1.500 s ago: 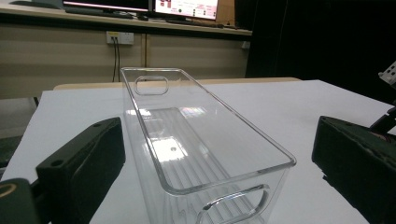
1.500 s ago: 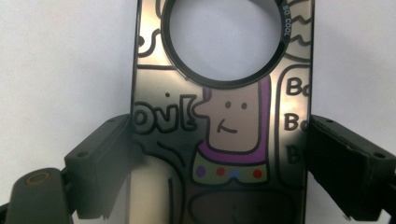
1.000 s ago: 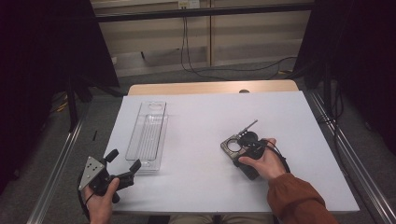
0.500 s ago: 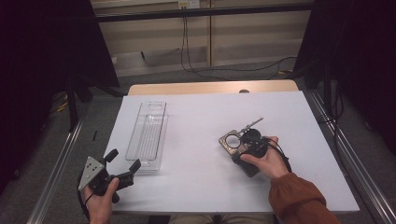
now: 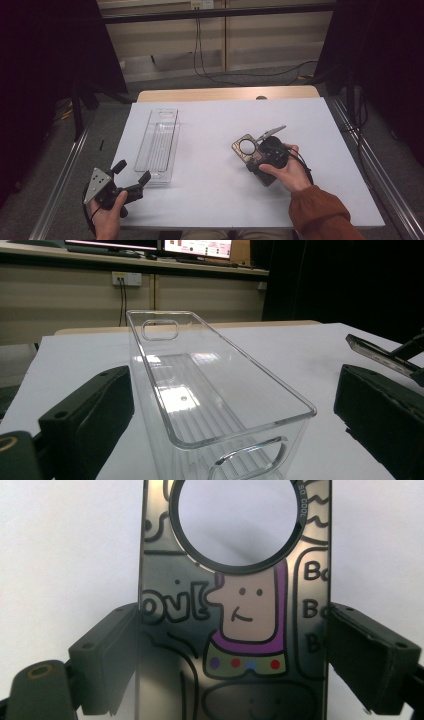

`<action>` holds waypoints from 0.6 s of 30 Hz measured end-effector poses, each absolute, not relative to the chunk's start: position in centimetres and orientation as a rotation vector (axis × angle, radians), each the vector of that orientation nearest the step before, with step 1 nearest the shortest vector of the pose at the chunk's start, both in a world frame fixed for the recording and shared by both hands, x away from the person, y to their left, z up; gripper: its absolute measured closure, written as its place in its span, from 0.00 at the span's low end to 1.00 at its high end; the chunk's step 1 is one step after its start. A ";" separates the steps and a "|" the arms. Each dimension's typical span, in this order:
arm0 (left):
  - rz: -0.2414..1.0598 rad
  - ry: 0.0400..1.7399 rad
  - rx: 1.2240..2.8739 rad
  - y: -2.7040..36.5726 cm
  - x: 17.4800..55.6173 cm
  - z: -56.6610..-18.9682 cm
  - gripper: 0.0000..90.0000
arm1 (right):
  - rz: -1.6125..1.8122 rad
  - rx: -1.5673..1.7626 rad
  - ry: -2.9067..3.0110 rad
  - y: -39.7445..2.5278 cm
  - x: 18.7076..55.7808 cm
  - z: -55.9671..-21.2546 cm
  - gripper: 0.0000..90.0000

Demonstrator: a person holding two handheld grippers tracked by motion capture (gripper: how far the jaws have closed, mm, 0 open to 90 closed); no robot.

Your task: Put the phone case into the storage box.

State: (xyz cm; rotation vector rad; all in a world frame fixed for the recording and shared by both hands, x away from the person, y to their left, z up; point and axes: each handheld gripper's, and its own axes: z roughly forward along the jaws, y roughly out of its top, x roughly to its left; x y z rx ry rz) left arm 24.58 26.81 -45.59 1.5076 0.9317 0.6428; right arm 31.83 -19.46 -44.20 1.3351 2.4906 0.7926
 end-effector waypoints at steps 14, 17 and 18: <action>0.642 0.933 1.507 26.8 24.6 -45.6 0.03 | 1.006 1.242 2.359 -20.5 31.8 -43.7 0.14; 0.639 0.933 1.505 26.8 24.6 -45.7 0.03 | 1.025 1.230 2.330 -20.7 31.7 -43.5 0.14; 0.641 0.931 1.507 26.8 24.6 -45.7 0.03 | 1.043 1.221 2.326 -20.8 31.6 -43.5 0.14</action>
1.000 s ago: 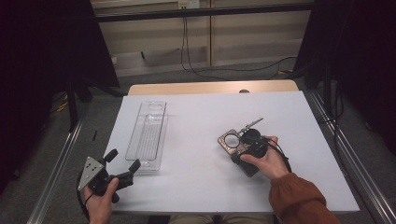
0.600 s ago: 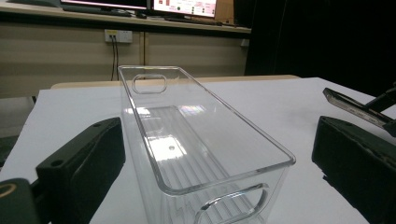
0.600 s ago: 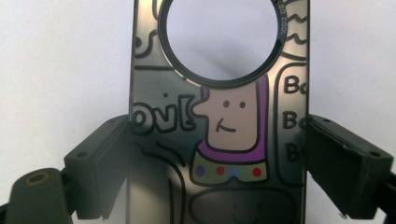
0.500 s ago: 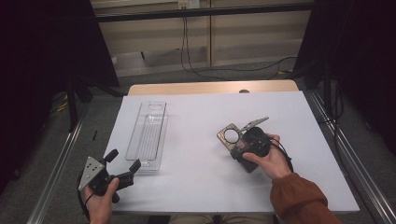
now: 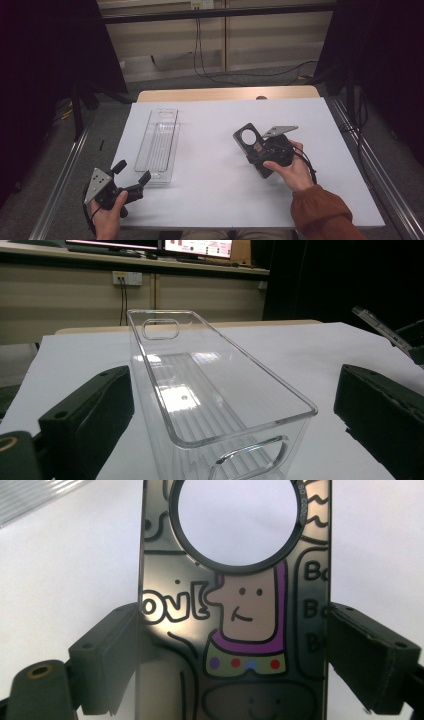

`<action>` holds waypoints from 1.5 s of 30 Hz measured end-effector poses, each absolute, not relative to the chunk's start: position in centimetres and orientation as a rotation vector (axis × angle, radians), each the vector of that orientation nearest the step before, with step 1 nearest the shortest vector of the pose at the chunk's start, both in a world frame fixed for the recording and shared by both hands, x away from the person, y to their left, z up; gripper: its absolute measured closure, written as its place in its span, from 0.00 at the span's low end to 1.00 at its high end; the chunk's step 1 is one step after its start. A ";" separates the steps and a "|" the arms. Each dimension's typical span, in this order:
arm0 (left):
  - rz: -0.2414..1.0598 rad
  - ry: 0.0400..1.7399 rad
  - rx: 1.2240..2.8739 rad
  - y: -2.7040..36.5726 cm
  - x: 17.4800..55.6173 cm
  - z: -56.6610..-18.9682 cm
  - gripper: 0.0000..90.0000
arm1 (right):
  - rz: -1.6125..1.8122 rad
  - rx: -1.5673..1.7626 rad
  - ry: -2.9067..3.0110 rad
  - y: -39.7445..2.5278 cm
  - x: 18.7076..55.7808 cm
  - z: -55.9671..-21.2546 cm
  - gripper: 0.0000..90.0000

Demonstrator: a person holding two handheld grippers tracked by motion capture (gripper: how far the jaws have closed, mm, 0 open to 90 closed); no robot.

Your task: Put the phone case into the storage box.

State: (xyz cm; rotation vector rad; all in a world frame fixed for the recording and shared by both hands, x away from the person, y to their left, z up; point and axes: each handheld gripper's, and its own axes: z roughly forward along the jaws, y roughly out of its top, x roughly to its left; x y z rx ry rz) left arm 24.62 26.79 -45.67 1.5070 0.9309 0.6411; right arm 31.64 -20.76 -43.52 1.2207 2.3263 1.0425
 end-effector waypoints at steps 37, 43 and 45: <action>0.614 0.812 1.579 25.1 24.4 -45.0 0.02 | 1.428 0.983 2.202 -22.0 29.5 -44.7 0.14; 0.570 0.802 1.595 24.7 24.6 -45.0 0.02 | 1.500 0.952 2.201 -22.0 28.7 -44.8 0.14; 0.558 0.787 1.605 24.5 24.6 -45.1 0.02 | 1.518 0.949 2.208 -22.0 28.5 -44.8 0.14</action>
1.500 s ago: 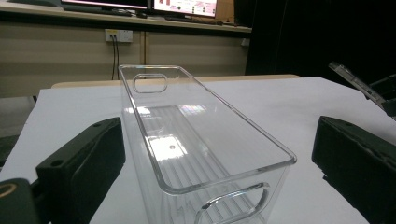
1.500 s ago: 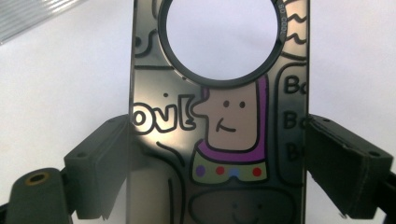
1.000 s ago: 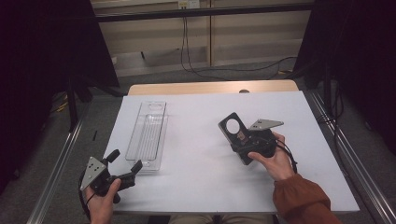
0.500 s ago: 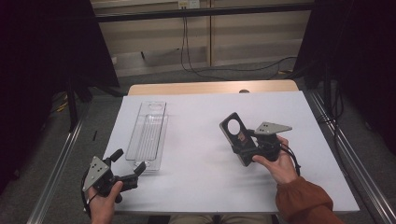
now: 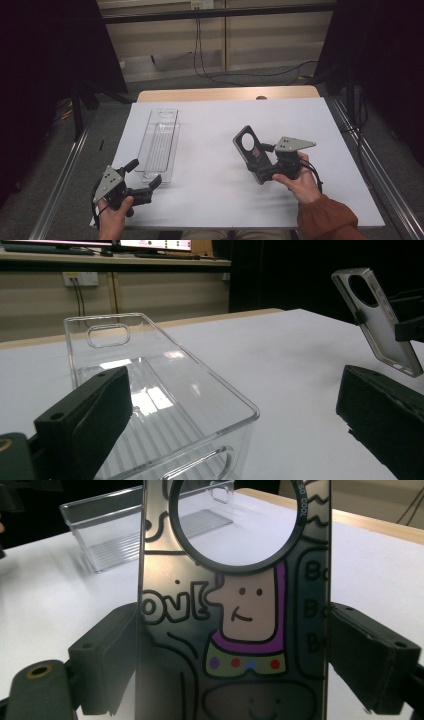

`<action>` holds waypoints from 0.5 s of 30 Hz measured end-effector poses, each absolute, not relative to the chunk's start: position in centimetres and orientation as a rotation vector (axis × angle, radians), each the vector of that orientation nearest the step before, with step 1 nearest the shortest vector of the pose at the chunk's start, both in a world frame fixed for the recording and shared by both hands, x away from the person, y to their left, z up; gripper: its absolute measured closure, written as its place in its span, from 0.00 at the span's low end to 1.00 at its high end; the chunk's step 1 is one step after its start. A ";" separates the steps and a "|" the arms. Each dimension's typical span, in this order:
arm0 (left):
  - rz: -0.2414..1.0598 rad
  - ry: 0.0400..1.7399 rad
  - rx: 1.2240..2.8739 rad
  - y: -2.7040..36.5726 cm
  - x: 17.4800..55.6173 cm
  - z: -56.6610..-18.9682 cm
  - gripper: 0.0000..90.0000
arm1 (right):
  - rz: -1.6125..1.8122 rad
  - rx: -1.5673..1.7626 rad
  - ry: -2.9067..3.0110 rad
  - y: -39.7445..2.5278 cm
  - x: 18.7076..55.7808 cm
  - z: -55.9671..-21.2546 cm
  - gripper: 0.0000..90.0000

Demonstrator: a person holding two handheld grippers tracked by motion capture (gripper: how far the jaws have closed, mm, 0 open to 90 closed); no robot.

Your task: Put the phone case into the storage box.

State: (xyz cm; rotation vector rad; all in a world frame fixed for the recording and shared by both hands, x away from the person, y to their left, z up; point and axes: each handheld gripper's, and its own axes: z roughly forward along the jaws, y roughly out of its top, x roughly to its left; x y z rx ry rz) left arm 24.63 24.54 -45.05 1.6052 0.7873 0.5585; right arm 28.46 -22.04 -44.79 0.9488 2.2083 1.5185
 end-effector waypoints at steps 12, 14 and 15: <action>0.484 0.752 1.663 23.8 25.3 -45.1 0.04 | 1.589 0.885 2.237 -21.3 27.9 -45.1 0.14; 0.457 0.736 1.668 23.6 25.4 -45.1 0.04 | 1.593 0.878 2.243 -21.1 27.9 -45.1 0.14; 0.458 0.725 1.682 23.6 25.4 -45.1 0.04 | 1.590 0.875 2.247 -21.1 27.9 -45.1 0.14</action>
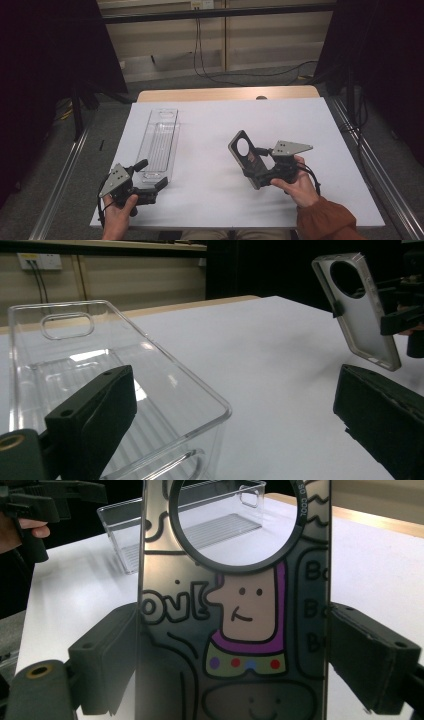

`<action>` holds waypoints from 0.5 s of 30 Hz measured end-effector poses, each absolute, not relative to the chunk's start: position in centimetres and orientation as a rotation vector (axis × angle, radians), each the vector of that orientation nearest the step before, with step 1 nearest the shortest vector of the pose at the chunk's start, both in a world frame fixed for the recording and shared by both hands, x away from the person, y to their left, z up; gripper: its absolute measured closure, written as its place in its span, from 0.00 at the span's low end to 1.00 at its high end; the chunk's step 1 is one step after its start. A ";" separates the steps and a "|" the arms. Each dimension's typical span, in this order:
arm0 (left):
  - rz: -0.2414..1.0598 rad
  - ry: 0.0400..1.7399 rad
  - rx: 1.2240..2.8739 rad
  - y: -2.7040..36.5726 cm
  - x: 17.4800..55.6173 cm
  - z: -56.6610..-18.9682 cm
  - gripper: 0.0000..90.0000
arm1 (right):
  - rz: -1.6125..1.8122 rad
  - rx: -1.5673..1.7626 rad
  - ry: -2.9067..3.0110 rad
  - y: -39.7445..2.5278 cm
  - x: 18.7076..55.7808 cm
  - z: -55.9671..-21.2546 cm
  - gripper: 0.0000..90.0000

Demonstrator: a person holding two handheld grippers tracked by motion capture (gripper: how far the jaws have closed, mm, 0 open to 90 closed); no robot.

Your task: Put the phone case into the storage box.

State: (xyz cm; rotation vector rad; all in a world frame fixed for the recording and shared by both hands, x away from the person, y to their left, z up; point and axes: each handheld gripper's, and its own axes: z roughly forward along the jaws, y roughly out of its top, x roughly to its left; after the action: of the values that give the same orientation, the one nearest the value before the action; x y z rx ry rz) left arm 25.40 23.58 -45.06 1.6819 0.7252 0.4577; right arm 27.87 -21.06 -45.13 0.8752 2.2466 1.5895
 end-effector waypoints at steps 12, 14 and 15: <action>0.385 0.633 1.722 22.2 25.8 -44.5 0.07 | 1.641 0.799 2.280 -20.1 27.4 -45.0 0.14; 0.371 0.619 1.728 21.8 26.0 -44.4 0.06 | 1.650 0.798 2.286 -19.9 27.4 -45.1 0.14; 0.360 0.628 1.724 21.5 26.0 -44.5 0.06 | 1.660 0.798 2.289 -19.9 27.4 -45.1 0.14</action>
State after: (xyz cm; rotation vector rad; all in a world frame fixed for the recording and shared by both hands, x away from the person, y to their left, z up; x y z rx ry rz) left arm 25.99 21.52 -44.50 1.7235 0.6279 0.3597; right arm 27.35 -19.90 -45.08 0.7976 2.2886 1.6603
